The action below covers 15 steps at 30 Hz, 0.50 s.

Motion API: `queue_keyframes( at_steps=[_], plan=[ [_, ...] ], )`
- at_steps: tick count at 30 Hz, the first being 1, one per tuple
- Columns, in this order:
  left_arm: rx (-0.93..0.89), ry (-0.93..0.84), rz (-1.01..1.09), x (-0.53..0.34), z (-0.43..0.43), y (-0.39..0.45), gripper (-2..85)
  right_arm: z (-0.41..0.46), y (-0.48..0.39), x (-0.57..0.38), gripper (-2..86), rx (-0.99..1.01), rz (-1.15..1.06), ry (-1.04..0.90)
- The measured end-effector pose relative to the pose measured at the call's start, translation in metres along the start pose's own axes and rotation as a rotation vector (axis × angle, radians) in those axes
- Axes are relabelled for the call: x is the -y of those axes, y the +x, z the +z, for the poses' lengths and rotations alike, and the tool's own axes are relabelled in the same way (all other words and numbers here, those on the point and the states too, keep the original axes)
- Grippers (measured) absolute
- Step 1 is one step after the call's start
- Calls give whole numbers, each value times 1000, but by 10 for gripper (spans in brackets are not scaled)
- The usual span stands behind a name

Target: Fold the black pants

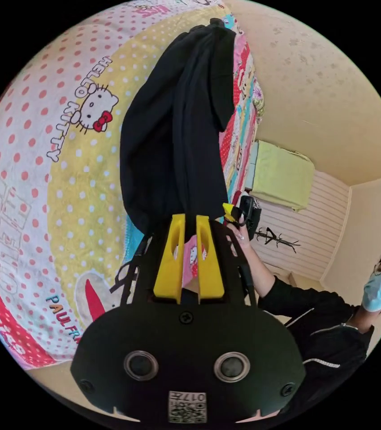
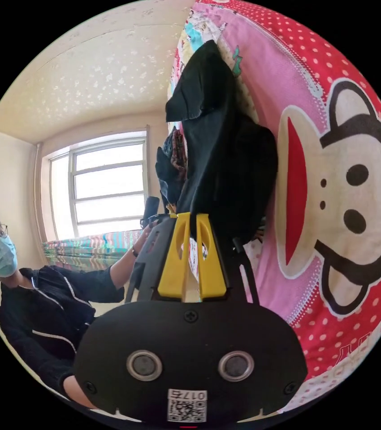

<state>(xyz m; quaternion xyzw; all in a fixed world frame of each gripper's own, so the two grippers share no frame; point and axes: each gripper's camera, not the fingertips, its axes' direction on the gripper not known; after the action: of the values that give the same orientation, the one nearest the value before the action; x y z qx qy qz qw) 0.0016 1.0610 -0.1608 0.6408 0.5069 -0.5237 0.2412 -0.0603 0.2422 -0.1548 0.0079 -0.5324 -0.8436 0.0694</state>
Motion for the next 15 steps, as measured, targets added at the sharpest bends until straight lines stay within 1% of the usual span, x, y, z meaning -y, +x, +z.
queue_keyframes(
  at_steps=[2,4,6,8,10,11,13,14,15],
  plan=[
    [-41,8,30,-11,-14,14,50,-9,-16,-7,34,7,-40,-8],
    [-39,8,70,-25,-25,30,49,-16,-41,-20,33,-4,-91,-44],
    [23,39,133,-46,-35,46,49,-15,-54,-33,34,-31,-123,-76],
    [70,45,153,-58,-34,43,49,-10,-55,-45,35,-75,-139,-120],
    [85,26,89,-66,-25,20,50,3,-28,-57,40,-125,-67,-199],
    [76,27,19,-70,-17,-1,51,7,-19,-59,42,-141,-38,-211],
    [86,37,-83,-78,-4,-35,52,19,20,-69,57,-185,97,-251],
    [87,56,-150,-83,2,-56,53,20,26,-71,64,-183,114,-253],
    [10,107,-189,-90,1,-73,55,18,31,-73,76,-158,129,-235]
  ],
)
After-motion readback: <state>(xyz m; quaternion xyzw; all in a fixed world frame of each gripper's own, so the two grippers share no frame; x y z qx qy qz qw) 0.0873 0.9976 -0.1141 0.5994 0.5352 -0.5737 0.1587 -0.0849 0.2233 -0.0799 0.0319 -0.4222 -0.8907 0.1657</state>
